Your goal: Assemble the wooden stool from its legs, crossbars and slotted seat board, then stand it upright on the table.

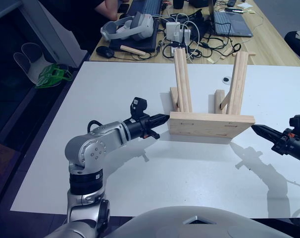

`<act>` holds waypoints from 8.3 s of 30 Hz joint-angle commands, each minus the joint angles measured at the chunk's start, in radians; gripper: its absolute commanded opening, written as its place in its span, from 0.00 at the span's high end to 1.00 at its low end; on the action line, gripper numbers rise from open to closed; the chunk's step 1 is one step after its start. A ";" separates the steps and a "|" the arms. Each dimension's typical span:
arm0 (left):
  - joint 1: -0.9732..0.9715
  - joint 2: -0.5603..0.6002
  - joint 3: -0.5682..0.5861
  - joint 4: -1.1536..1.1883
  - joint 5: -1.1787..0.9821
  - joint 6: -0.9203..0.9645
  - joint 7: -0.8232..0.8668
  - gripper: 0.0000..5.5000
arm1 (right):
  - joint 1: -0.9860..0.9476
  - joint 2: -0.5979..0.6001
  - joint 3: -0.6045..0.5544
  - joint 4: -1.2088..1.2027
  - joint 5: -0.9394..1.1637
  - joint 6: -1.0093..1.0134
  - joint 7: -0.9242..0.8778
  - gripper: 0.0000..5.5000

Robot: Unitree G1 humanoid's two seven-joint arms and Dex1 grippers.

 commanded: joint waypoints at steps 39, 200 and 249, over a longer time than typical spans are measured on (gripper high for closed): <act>-0.075 -0.025 -0.398 0.239 0.431 -0.096 0.214 1.00 | -0.161 0.020 0.277 0.425 -0.408 -0.499 -0.085 1.00; -0.129 -0.236 0.070 0.057 -0.153 0.030 0.048 1.00 | -0.290 0.143 0.103 0.064 0.036 0.026 -0.004 1.00; -0.157 -0.226 0.102 0.080 -0.284 -0.046 0.106 1.00 | -0.342 0.164 0.035 0.070 0.154 0.057 -0.091 1.00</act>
